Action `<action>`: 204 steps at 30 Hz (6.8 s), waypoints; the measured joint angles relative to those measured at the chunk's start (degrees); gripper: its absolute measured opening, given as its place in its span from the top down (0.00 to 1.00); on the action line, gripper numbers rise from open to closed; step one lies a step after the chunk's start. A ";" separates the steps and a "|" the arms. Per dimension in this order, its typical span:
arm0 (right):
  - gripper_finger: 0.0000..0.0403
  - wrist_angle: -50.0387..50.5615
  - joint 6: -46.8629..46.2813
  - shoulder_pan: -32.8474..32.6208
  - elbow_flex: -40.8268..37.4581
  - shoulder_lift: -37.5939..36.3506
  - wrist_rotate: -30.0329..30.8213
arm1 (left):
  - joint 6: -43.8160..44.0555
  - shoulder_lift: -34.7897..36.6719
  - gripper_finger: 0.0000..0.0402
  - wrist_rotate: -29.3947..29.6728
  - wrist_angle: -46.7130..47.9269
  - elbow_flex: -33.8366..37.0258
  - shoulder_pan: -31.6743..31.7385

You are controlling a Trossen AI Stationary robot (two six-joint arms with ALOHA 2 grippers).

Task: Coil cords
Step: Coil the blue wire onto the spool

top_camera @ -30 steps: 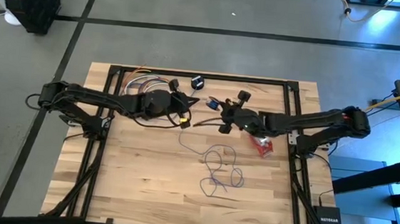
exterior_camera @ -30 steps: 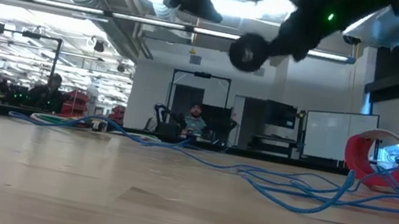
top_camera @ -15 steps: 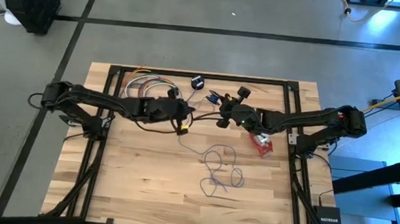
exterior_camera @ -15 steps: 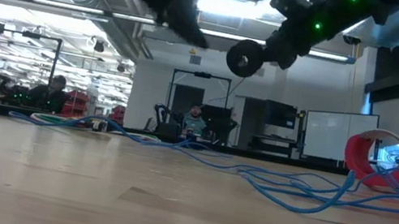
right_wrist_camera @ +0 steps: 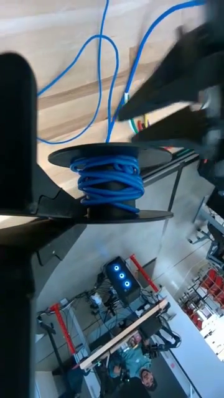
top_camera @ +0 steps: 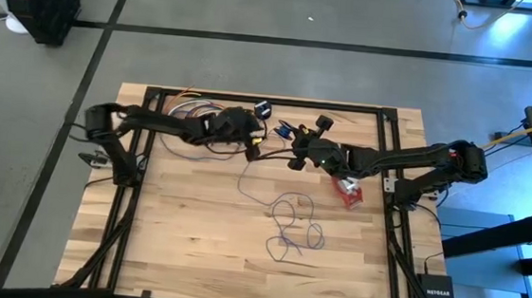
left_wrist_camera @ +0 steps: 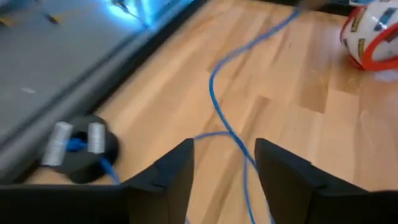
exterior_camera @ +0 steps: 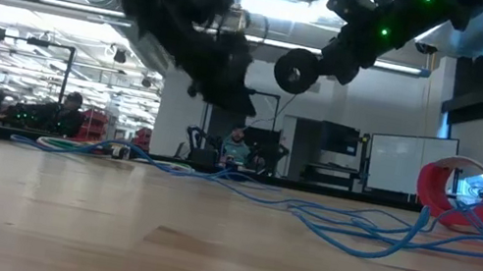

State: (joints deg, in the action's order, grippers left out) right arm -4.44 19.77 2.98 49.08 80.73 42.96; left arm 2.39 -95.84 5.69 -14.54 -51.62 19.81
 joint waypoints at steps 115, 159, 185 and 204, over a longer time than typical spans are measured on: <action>0.97 -7.81 -2.97 -8.24 0.04 -16.57 -10.82 | -9.88 7.59 0.75 -0.65 -4.64 -0.02 -11.09; 0.97 -7.84 -2.97 -8.23 0.04 -16.50 -11.04 | -11.40 -4.56 0.78 -10.90 -17.87 -4.93 -12.72; 0.97 8.53 -6.32 -10.47 -0.07 -14.00 -6.05 | -11.50 5.86 1.00 1.17 8.45 -5.06 -9.31; 0.97 5.97 -6.29 -5.67 -0.11 1.56 3.54 | -7.78 11.22 0.99 2.71 13.89 -5.02 -13.45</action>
State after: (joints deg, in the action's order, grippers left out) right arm 1.52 13.48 -2.68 48.97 82.29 46.50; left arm -5.39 -84.62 8.40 -0.66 -56.64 6.36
